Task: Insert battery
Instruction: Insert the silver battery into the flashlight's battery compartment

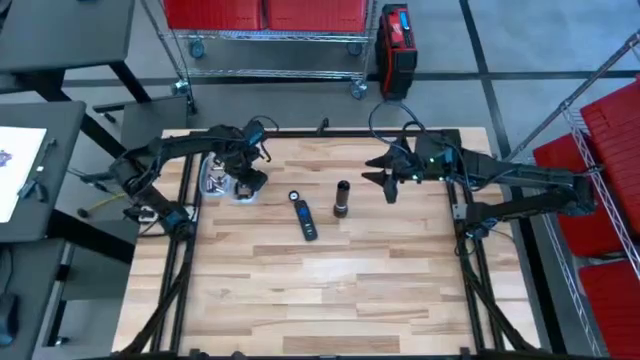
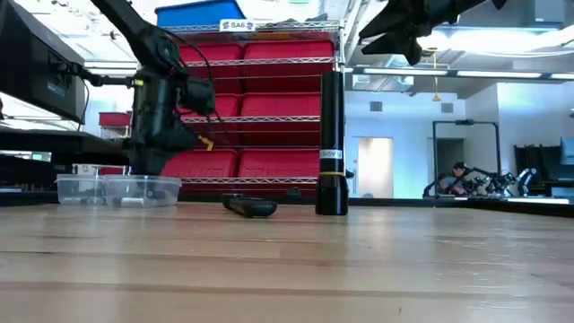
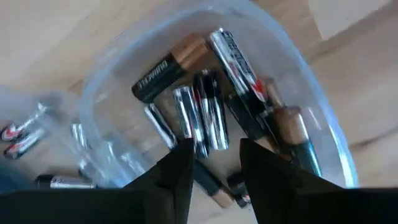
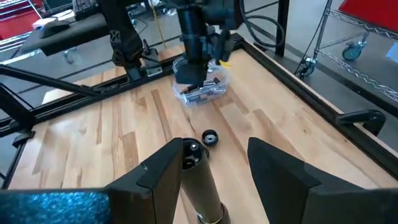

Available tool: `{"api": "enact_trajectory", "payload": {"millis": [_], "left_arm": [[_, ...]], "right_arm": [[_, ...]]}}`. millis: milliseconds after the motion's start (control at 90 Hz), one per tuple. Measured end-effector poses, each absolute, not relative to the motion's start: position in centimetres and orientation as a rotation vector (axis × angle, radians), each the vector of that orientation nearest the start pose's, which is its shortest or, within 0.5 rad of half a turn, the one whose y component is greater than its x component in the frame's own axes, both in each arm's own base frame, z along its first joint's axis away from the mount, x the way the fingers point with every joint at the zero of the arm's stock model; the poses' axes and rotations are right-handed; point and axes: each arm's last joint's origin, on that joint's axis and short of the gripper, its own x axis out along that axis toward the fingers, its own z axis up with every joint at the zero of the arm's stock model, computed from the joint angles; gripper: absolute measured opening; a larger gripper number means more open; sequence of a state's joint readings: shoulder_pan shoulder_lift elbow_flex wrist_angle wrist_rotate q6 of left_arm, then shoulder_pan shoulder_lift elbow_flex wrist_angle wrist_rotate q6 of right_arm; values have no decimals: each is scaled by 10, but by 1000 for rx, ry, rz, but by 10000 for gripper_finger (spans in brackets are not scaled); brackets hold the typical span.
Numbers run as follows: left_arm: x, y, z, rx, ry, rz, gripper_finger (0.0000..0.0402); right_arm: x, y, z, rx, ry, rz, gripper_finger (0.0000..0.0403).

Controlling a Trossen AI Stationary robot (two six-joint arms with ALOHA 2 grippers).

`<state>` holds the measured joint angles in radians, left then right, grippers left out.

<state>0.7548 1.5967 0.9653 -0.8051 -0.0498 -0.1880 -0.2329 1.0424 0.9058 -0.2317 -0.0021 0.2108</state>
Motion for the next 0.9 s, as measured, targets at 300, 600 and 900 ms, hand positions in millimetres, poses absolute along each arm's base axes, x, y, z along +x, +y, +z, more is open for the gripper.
{"api": "enact_trajectory", "payload": {"millis": [300, 600, 900], "left_arm": [[204, 194, 156, -647, 1371, 757, 106], [207, 198, 149, -643, 1366, 734, 103], [201, 190, 156, -596, 1448, 666, 17]], "right_arm": [[221, -52, 319, 256, 380, -268, 171], [220, -52, 319, 256, 384, -269, 171], [220, -52, 319, 253, 389, -277, 171]]}}
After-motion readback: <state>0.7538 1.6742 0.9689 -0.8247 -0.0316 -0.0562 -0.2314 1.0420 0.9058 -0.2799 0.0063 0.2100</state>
